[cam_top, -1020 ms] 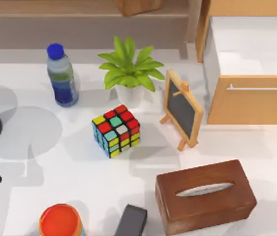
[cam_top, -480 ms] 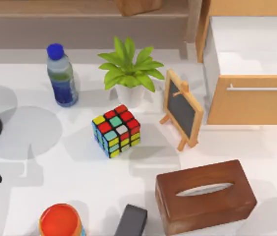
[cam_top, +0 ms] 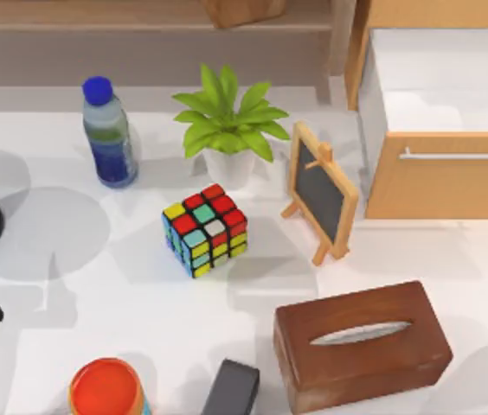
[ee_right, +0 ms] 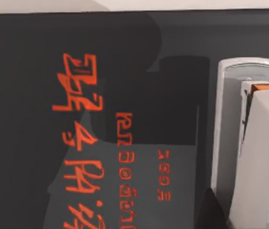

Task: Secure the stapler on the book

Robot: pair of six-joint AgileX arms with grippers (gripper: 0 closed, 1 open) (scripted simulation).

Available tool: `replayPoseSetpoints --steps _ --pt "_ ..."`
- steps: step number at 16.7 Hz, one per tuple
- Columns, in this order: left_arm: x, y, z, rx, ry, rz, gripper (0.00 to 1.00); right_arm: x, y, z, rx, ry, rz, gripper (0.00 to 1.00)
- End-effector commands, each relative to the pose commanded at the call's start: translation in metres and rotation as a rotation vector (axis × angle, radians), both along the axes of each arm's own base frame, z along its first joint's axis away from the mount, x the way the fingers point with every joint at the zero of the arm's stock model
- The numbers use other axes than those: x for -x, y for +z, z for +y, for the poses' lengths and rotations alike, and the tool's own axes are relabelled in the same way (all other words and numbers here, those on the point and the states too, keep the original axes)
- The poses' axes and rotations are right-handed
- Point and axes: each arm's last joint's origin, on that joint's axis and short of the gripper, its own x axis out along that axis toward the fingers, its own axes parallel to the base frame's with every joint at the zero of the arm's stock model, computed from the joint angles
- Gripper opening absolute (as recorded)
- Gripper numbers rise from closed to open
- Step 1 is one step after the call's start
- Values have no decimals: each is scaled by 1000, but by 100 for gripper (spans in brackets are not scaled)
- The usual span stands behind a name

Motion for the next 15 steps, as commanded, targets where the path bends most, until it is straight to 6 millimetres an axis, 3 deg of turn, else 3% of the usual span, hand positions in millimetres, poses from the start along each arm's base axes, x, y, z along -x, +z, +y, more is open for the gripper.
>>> replayPoseSetpoints --steps 10,15 --pt "0 0 0 0 0 0 100 0 0 0 0 0 0 98" --pt "0 0 0 0 0 0 100 0 0 0 0 0 0 100"
